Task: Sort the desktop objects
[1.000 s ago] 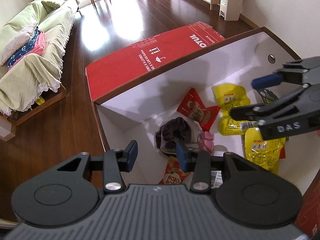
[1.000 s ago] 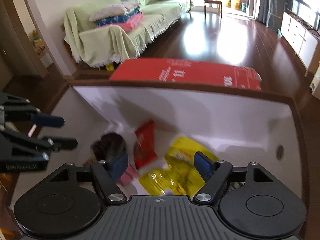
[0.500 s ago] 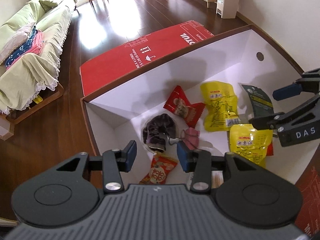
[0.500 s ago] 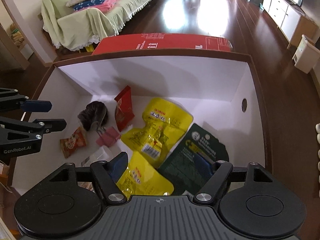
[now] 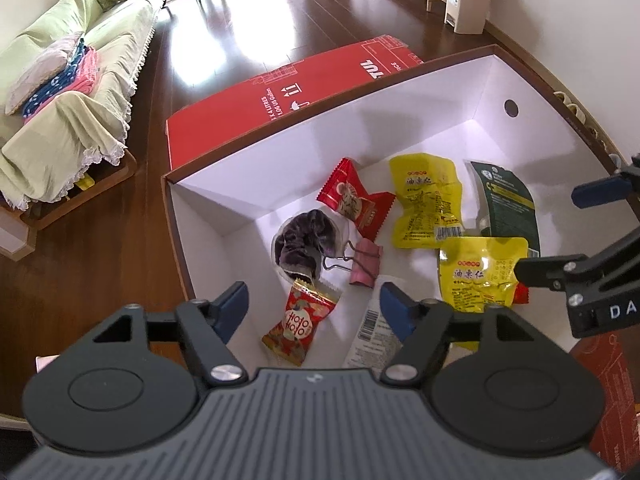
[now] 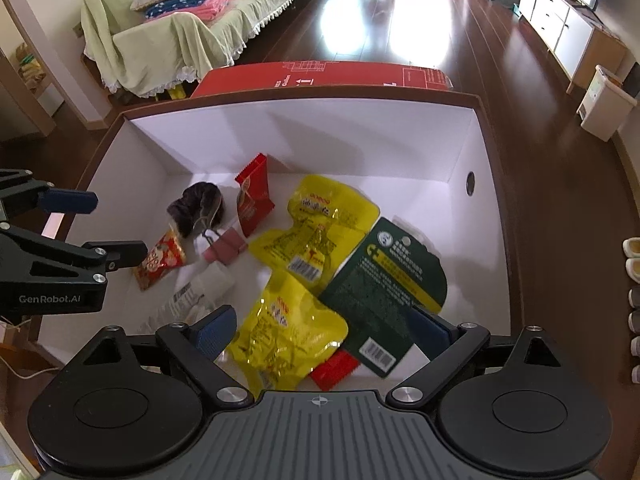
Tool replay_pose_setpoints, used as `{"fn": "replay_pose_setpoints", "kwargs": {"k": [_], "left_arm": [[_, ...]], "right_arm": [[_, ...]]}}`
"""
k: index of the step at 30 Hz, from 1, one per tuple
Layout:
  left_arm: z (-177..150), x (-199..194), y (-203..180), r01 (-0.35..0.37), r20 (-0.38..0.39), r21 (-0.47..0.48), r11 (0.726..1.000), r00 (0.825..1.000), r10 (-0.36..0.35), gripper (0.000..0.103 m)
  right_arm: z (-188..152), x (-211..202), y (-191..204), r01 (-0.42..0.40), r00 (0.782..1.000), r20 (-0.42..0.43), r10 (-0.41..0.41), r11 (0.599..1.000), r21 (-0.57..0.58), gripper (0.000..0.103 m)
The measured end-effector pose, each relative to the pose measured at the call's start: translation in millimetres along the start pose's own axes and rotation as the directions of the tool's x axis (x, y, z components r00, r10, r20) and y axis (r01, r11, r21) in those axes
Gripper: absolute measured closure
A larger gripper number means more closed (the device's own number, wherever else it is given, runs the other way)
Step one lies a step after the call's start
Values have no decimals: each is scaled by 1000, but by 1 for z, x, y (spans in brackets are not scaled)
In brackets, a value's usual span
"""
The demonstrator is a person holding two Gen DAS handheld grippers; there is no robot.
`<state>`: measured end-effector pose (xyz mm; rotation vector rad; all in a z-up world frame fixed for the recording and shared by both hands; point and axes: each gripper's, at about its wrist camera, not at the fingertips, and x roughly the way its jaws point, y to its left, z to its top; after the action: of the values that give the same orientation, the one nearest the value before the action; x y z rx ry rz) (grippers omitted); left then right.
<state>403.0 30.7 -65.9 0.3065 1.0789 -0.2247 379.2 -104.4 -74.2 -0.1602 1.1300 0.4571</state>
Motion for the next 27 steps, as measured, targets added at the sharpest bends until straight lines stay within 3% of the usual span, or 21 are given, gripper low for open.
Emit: {"fn": "replay_pose_setpoints", "kwargs": {"k": [27], "left_arm": [[-19,-48,-22,-16,53,-23,1000,998,17,23]], "right_arm": [[-28,-40,6,41,999,16,-42,998,51,8]]}}
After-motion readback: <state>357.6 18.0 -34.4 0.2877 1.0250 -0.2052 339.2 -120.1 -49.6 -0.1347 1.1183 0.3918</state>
